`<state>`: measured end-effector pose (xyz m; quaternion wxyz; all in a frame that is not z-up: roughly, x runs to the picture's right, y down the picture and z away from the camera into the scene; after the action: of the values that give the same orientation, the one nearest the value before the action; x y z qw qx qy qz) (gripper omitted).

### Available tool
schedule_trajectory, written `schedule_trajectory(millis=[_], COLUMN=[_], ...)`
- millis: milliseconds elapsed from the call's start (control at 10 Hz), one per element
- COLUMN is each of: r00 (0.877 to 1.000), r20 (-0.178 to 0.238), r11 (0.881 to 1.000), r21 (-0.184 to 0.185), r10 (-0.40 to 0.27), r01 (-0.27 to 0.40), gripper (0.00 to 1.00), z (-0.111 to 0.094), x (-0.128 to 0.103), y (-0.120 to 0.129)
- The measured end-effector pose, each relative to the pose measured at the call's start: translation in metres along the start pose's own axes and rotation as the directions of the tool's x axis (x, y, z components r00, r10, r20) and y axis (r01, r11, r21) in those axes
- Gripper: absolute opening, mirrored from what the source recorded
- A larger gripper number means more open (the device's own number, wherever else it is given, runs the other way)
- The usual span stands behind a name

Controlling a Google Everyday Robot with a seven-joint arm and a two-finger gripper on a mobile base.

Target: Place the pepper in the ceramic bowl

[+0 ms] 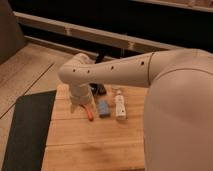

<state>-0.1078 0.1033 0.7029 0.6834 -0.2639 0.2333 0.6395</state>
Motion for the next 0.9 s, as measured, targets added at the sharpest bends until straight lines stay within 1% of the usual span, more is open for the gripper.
schedule_trajectory(millis=[400,500,600,700,800,900], r00=[1.0,1.0,1.0,0.999,0.99,0.969], r20=[0.0,0.004,0.017,0.051,0.128,0.214], r11=[1.0,1.0,1.0,1.0,0.998,0.992], r21=[0.0,0.003,0.013,0.026,0.027,0.031], r10=[0.0,-0.002,-0.007,-0.02,-0.058,-0.122], r01=[0.0,0.002,0.006,0.018,0.055,0.119], gripper=[0.65,0.65,0.65,0.65,0.65,0.65], z=[0.0,-0.001,-0.002,-0.005,-0.015,-0.028], x=[0.0,-0.001,-0.003,-0.011,-0.028,-0.046], y=[0.0,0.0,-0.002,-0.003,0.0,0.007])
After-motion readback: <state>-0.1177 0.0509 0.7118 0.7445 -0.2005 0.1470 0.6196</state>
